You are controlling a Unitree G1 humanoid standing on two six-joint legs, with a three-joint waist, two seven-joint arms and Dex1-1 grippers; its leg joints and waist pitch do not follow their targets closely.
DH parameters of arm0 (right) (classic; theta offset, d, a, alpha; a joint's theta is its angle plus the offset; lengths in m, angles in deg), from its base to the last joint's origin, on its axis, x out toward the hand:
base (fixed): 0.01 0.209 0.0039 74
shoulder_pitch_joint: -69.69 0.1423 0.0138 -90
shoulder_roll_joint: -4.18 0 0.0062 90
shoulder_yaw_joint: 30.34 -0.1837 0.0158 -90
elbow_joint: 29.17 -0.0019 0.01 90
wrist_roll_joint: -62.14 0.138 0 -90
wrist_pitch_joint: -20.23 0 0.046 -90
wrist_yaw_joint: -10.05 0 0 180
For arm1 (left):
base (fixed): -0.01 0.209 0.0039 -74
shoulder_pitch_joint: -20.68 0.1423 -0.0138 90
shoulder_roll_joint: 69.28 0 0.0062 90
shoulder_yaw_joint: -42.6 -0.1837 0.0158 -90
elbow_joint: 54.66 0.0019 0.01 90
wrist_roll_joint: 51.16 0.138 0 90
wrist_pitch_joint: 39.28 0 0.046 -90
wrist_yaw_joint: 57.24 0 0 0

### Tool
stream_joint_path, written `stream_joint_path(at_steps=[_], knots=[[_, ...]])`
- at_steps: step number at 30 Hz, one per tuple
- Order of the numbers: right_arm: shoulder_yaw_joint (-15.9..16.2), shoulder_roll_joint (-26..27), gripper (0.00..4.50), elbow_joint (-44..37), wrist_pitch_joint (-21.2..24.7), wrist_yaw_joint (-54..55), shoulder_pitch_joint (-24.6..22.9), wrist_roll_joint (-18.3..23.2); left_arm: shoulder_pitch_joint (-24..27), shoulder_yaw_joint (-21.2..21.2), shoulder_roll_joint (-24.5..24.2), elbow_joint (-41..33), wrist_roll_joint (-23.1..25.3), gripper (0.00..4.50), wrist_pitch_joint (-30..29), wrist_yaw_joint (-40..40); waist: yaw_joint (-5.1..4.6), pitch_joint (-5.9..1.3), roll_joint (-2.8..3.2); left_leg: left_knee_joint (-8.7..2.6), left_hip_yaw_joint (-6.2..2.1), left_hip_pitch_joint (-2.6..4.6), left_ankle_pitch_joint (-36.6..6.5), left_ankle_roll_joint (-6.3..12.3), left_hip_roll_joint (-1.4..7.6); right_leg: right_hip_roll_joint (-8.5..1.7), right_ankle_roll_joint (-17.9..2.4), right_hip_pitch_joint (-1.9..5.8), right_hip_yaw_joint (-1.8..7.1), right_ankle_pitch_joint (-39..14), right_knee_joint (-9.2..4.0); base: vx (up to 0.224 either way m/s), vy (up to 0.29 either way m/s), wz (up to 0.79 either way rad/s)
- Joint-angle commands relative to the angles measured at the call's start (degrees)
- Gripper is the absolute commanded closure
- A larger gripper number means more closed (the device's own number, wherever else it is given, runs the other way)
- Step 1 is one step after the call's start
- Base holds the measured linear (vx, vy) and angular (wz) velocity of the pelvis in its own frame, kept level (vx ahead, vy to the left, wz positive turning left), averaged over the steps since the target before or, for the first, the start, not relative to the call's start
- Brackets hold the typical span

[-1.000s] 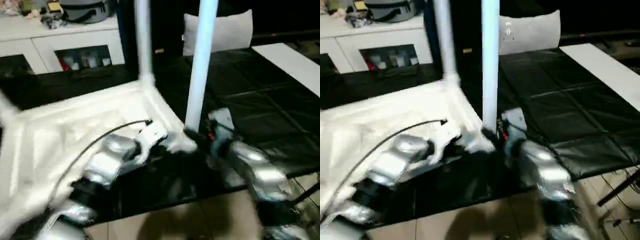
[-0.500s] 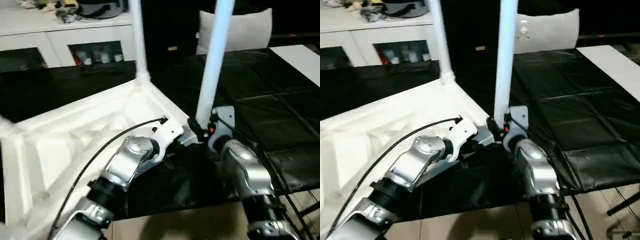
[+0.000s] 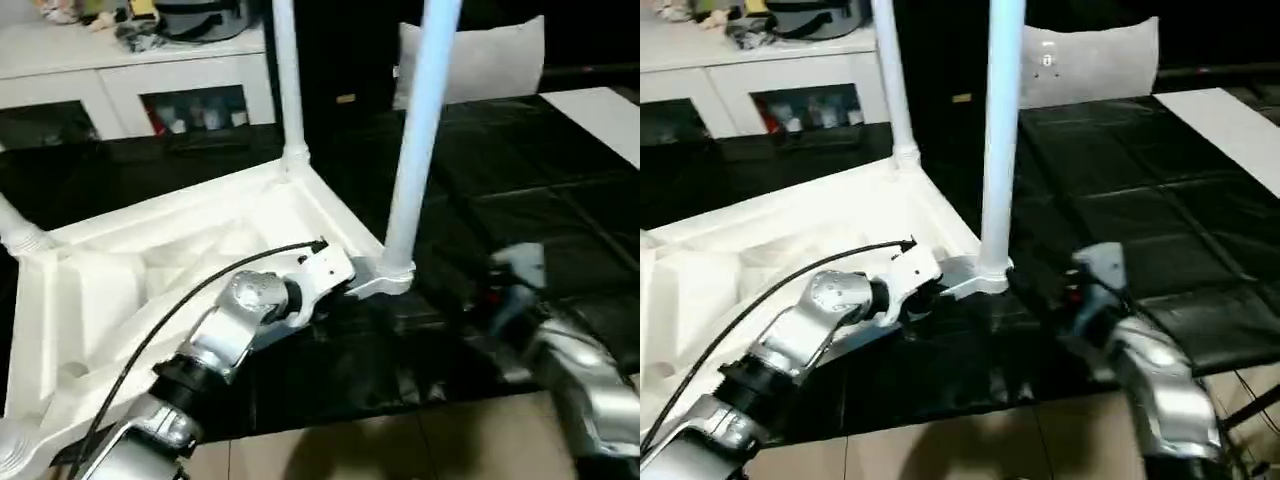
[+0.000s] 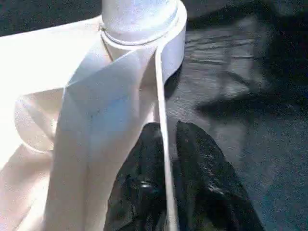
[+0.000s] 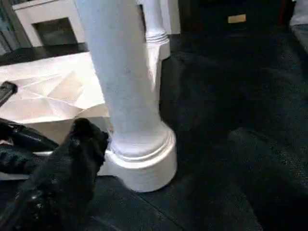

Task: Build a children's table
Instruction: Rotate table base

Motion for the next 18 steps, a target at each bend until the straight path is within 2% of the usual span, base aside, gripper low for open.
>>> stream_joint_path(at_steps=[1, 2, 3, 4, 6, 10, 11, 12, 13, 14, 18], knots=[[0.24, -0.90, 0.00, -1.90, 0.63, -2.77, 0.05, 2.03, 1.00, -0.50, -0.83, -3.62, -0.99, 3.47, -0.61, -1.75, 0.24, -3.38, -0.95, -4.24, 0.31, -1.89, -1.13, 6.76, 1.88, -3.02, -5.31, 4.52, 3.42, -19.04, -4.29, 0.000, 0.000, 0.00], [0.48, -1.14, 0.00, -2.05, 0.75, -3.24, 0.08, 2.16, 1.08, -0.47, -0.90, -3.81, -0.95, 3.47, -0.65, -1.61, 0.28, -3.28, -0.87, -4.22, 0.34, -1.90, -1.21, 7.17, 1.93, -2.98, -5.62, 4.46, 3.39, -18.89, -4.32, 0.000, 0.000, 0.00], [1.39, -1.91, 0.00, -2.40, 0.96, -4.78, 0.43, 2.45, 1.28, -0.42, -1.25, -4.51, -0.78, 3.26, -0.95, -1.20, 0.23, -3.29, -1.21, -4.17, 0.42, -1.94, -1.11, 7.33, 1.88, -2.90, -5.55, 4.46, 3.38, -18.91, -4.35, 0.000, 0.000, 0.00], [1.61, -2.05, 0.00, -2.42, 0.94, -5.08, 0.57, 2.47, 1.31, -0.42, -1.36, -4.67, -0.73, 3.26, -1.06, -1.15, 0.44, -3.22, -1.19, -4.19, 0.40, -1.94, -0.70, 7.58, 1.90, -2.92, -5.54, 4.44, 3.37, -19.32, -4.29, 0.000, 0.000, 0.00], [2.27, -1.94, 0.00, -1.94, 0.76, -5.30, 1.85, 2.30, 1.52, -0.70, -2.27, -5.67, -0.12, 3.09, -1.44, -1.11, 0.38, -3.17, -1.35, -4.24, 0.41, -1.88, -0.88, 7.39, 1.93, -2.94, -5.40, 4.35, 3.35, -19.96, -4.42, 0.000, 0.000, 0.00], [4.19, -0.30, 0.00, 0.54, -1.00, -5.39, 6.20, 1.30, 2.64, -0.62, -5.35, -9.79, 1.40, 2.88, -2.98, -1.04, 0.04, -3.12, -1.30, -4.38, 0.24, -1.93, -0.99, 6.52, 1.92, -3.02, -5.36, 4.33, 3.37, -20.56, -4.11, 0.000, 0.000, 0.00], [4.68, 0.05, 0.00, 1.18, -1.39, -5.52, 7.06, 1.05, 3.01, -0.42, -6.03, -11.09, 1.29, 2.88, -3.85, -1.44, 0.01, -3.15, -1.21, -4.31, 0.39, -1.75, -0.99, 6.49, 1.88, -2.95, -5.36, 4.21, 3.42, -20.59, -4.22, 0.000, 0.000, 0.00], [5.64, 0.60, 0.00, 2.86, -1.69, -4.84, 8.47, -0.21, 3.50, -0.24, -7.13, -12.53, 1.71, 2.88, -4.39, -1.62, 0.02, -3.25, -1.25, -4.37, 0.19, -1.81, -0.55, 6.23, 2.03, -3.07, -6.00, 4.27, 3.46, -19.77, -3.74, 0.000, 0.000, 0.00], [6.41, 0.96, 0.00, 4.31, -2.23, -4.11, 9.51, -1.52, 3.87, -0.10, -7.95, -13.47, 2.10, 2.88, -4.78, -1.67, -0.11, -3.06, -1.17, -4.39, 0.33, -1.87, -0.68, 6.40, 1.93, -2.90, -6.00, 4.16, 3.47, -20.02, -4.02, 0.000, 0.000, 0.00], [7.66, 1.46, 0.00, 6.76, -3.06, -2.83, 11.17, -3.53, 4.55, 0.09, -9.37, -15.09, 2.86, 2.88, -5.43, -1.68, -0.04, -3.20, -1.22, -4.31, 0.27, -1.76, -0.53, 6.01, 1.96, -3.03, -6.12, 4.21, 3.51, -19.82, -3.76, 0.000, 0.000, 0.00], [8.40, 3.70, 0.00, 12.30, -4.00, 0.80, 14.69, -5.61, 7.35, 0.60, -14.03, -20.23, 3.95, 2.88, -7.31, -3.11, -0.07, -3.40, -0.92, -4.30, 0.18, -1.74, 0.88, 5.60, 2.07, -3.08, -8.10, 4.19, 3.78, -16.21, -2.97, 0.000, 0.000, 0.00]])
